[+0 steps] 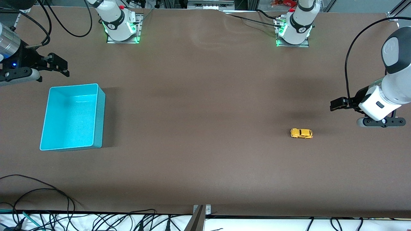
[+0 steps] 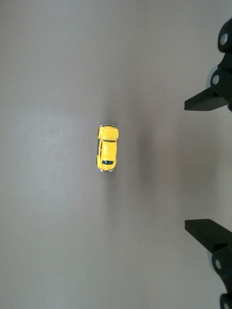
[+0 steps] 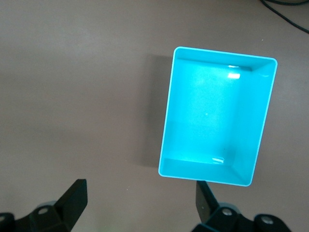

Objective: Wind up and store yellow beetle car
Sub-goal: 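Move the left gripper down toward the yellow beetle car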

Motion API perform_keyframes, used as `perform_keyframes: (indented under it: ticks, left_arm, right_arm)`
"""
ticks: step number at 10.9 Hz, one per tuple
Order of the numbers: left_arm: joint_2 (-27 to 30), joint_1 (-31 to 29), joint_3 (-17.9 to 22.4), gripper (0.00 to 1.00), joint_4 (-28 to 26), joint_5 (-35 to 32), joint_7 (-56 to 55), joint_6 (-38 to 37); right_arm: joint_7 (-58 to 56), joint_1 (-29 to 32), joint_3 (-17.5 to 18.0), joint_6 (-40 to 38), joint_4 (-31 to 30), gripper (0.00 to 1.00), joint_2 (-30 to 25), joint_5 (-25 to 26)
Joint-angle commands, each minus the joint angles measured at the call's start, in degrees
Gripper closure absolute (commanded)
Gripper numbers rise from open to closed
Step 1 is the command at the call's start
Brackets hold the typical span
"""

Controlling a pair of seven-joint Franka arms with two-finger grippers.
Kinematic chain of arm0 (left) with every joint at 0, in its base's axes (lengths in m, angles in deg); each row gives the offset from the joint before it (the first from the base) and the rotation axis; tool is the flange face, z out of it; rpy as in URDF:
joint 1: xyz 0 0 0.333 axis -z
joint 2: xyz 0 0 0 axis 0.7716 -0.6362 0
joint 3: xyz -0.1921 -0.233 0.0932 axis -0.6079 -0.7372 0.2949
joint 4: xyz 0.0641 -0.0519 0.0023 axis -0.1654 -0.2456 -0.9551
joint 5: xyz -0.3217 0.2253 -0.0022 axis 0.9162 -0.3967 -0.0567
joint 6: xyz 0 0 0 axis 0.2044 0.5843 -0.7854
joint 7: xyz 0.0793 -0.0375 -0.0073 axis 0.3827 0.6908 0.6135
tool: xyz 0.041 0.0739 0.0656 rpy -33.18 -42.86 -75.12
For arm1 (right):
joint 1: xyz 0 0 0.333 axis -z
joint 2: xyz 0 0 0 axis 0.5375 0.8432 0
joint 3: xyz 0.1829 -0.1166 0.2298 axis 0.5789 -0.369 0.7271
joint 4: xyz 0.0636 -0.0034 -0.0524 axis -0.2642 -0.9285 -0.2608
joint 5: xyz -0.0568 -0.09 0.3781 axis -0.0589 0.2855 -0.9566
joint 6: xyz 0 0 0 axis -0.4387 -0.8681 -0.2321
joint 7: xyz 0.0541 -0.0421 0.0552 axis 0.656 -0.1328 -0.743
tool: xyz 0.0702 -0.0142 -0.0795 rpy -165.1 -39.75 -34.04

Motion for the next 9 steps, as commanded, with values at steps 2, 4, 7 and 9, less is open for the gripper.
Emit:
perform_keyframes:
  ticks: [2, 4, 7, 9]
  left_arm:
    - [3.16, -0.98, 0.21, 0.01, -3.94, 0.72, 3.66, 0.06]
    - [2.99, -1.5, 0.21, 0.0, -3.59, 1.15, 4.12, 0.06]
    - [2.64, -2.21, 0.21, 0.0, -3.33, 1.69, 4.12, 0.06]
    - [2.37, -2.12, 0.21, 0.0, -3.15, 1.69, 4.12, 0.06]
  right_arm:
    - [0.41, 0.02, -0.15, -1.46, 2.86, 0.0, 0.38, 0.73]
    - [1.81, 0.11, -0.24, -1.37, 3.04, 0.0, 0.47, 1.0]
    - [7.86, -0.15, -0.06, -1.46, 2.96, 0.0, 0.38, 1.08]
    - [8.15, 0.29, -0.24, -1.03, 3.04, 0.0, 0.9, 1.35]
